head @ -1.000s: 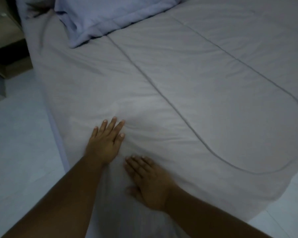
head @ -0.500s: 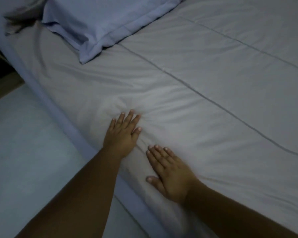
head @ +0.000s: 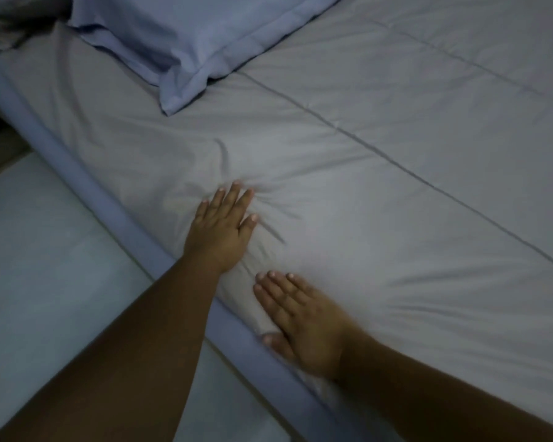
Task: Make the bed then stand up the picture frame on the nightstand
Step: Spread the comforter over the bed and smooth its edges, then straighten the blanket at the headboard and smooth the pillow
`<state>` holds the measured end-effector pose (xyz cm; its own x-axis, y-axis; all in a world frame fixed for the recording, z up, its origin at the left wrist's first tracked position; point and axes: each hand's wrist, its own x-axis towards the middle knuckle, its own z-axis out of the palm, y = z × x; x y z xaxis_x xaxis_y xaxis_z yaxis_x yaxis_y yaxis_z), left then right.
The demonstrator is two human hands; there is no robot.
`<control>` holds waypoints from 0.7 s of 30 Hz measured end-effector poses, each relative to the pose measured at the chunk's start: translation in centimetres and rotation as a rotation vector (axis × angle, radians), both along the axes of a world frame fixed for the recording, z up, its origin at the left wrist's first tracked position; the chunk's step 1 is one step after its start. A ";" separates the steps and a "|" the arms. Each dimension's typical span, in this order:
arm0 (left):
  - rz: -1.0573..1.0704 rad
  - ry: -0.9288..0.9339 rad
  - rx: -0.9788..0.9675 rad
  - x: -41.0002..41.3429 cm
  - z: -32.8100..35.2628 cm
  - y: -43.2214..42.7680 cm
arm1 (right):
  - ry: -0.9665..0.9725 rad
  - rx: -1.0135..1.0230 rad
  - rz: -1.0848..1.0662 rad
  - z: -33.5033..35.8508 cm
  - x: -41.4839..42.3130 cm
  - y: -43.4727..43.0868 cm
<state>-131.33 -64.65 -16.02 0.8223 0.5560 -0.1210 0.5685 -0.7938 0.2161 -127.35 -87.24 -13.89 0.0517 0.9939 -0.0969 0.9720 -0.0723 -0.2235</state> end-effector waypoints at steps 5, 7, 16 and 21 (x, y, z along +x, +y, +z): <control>0.026 0.110 -0.026 -0.3 2.4 2.3 | 0.061 0.065 0.245 1.1 -1.4 1.1; 0.046 0.159 -0.026 -0.6 4.6 4.1 | 0.134 0.139 0.182 2.7 0.1 3.1; 0.120 0.049 0.013 2.4 15.5 17.1 | 0.030 0.292 -0.271 12.5 10.1 20.0; 0.092 -0.029 0.056 4.9 17.6 26.4 | 0.033 0.325 -0.514 15.4 13.5 32.2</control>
